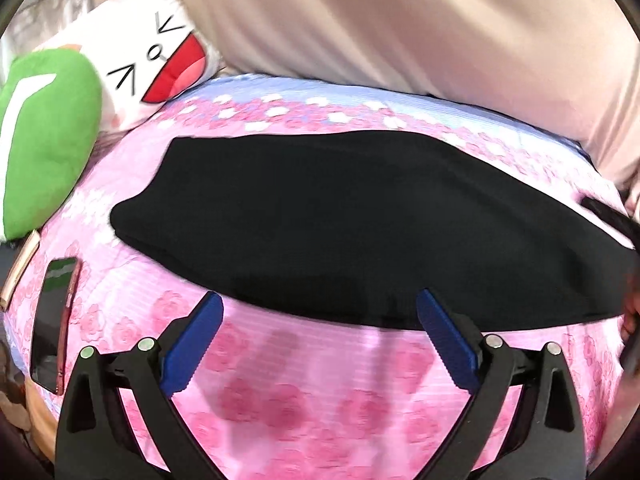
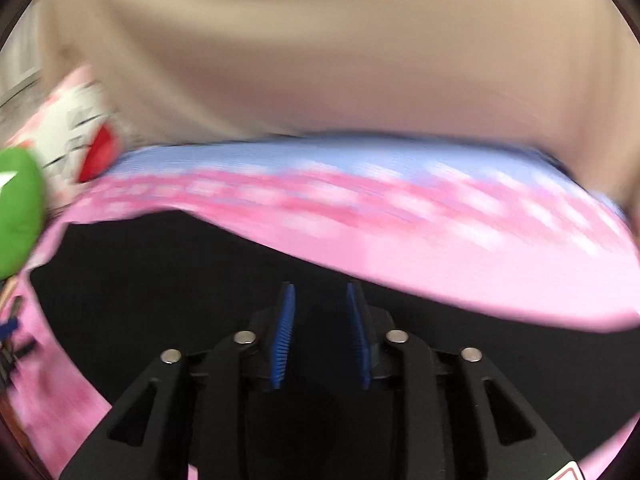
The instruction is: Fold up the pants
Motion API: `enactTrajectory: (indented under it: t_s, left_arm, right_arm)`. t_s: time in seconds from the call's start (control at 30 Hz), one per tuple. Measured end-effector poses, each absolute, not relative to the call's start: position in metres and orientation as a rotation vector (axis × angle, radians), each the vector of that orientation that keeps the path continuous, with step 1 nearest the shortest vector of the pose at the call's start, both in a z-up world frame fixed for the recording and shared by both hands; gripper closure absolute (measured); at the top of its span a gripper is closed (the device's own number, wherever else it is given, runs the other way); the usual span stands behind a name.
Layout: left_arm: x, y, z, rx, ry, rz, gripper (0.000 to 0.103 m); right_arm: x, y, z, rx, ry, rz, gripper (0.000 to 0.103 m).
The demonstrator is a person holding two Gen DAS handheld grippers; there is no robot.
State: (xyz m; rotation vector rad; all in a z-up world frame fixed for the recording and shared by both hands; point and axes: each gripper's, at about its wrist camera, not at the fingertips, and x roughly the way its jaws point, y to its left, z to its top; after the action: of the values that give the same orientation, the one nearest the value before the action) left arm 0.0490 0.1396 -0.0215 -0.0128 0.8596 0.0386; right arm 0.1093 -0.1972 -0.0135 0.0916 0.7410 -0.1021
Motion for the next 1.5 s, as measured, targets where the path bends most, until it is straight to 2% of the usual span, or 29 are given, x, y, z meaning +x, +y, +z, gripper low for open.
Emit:
enactTrajectory:
  t_s: [0.1,0.17,0.3,0.47,0.5,0.53,0.57,0.73,0.77,0.8,0.9,0.93,0.97,1.0,1.07,1.2,1.27,1.33,1.4,1.5]
  left_arm:
    - [0.05,0.107,-0.02,0.044,0.84,0.038,0.006]
    - [0.052,0.081,-0.021,0.079,0.834,0.02,0.005]
    - [0.054,0.031,-0.025,0.122,0.844,-0.024,0.005]
    - [0.056,-0.013,-0.032,0.122,0.896,-0.069,0.005]
    - [0.056,-0.019,-0.034,0.119,0.906,-0.072,0.005]
    - [0.058,-0.023,-0.036,0.119,0.915,-0.07,0.005]
    - [0.06,-0.027,-0.037,0.12,0.922,-0.064,0.005]
    - [0.061,-0.043,-0.037,0.156,0.918,-0.052,0.005]
    - [0.062,-0.046,-0.038,0.163,0.917,-0.055,0.005]
    - [0.063,-0.048,-0.04,0.165,0.922,-0.059,0.005]
    - [0.068,-0.053,-0.047,0.177,0.948,-0.061,0.005]
    - [0.068,-0.054,-0.048,0.178,0.952,-0.059,0.005]
    - [0.067,-0.053,-0.048,0.177,0.952,-0.061,0.005]
    - [0.066,-0.051,-0.047,0.174,0.951,-0.063,0.005]
    - [0.066,-0.042,-0.048,0.165,0.959,-0.048,0.005]
    - [0.072,-0.007,-0.05,0.079,0.994,-0.023,0.005]
    - [0.075,0.013,-0.048,0.034,0.999,-0.011,0.005]
    - [0.078,0.028,-0.049,0.022,1.001,0.021,0.005]
    - [0.081,0.042,-0.051,0.038,1.008,0.062,0.005]
    - [0.08,0.051,-0.051,0.08,0.993,0.112,0.005]
  right_arm:
    - [0.035,-0.306,-0.024,0.109,0.749,-0.423,0.068]
    - [-0.015,-0.378,-0.029,0.188,0.747,-0.581,0.054]
    - [-0.061,-0.467,-0.038,0.387,0.734,-0.599,0.054]
    - [-0.051,-0.502,-0.052,0.475,0.735,-0.519,0.054]
    - [-0.045,-0.503,-0.055,0.485,0.733,-0.49,0.057]
    - [-0.038,-0.494,-0.056,0.486,0.741,-0.471,0.079]
    - [-0.036,-0.493,-0.057,0.487,0.749,-0.453,0.09]
    - [-0.074,-0.485,-0.019,0.421,0.639,-0.49,0.095]
    - [-0.074,-0.488,-0.027,0.422,0.673,-0.491,0.094]
    - [-0.064,-0.494,-0.053,0.428,0.789,-0.469,0.093]
    - [-0.067,-0.488,-0.055,0.405,0.79,-0.472,0.085]
    - [-0.072,-0.484,-0.046,0.389,0.775,-0.494,0.075]
    - [-0.079,-0.477,-0.031,0.36,0.727,-0.523,0.058]
    - [-0.084,-0.473,-0.024,0.344,0.698,-0.53,0.053]
    - [-0.085,-0.461,-0.01,0.3,0.663,-0.529,0.053]
    - [-0.049,-0.433,0.001,0.251,0.676,-0.383,0.06]
    - [-0.013,-0.434,-0.011,0.253,0.74,-0.329,0.077]
    - [0.016,-0.445,-0.031,0.239,0.806,-0.352,0.082]
    - [0.04,-0.465,-0.053,0.208,0.86,-0.447,0.082]
    - [0.035,-0.474,-0.035,0.272,0.83,-0.514,0.081]
